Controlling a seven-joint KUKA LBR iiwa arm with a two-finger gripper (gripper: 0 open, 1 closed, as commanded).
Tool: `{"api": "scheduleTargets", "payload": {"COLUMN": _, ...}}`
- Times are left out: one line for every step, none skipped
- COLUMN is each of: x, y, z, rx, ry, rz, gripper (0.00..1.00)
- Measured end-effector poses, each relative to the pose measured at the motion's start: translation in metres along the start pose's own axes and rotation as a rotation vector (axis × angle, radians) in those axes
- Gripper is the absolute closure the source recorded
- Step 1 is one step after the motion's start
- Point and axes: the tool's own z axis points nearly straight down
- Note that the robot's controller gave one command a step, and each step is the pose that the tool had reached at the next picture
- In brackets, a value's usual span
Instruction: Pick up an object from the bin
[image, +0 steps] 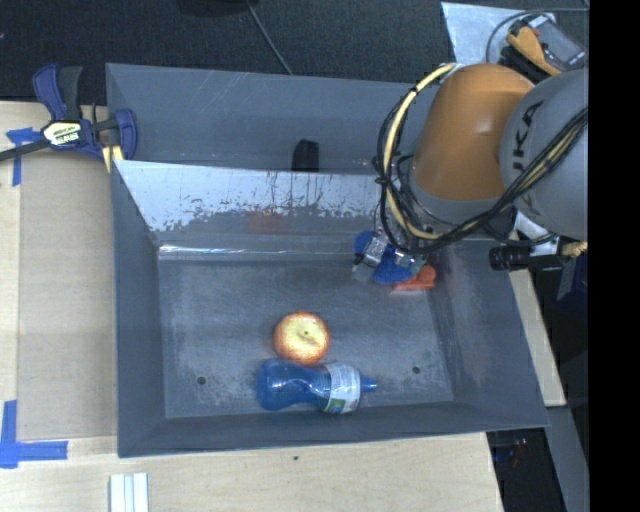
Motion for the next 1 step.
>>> {"api": "scheduleTargets", "payload": {"x": -0.0011, "y": -0.0001, "z": -0.0172, "rx": -0.001, "ry": -0.002, "rz": -0.002, "gripper": 1.0}}
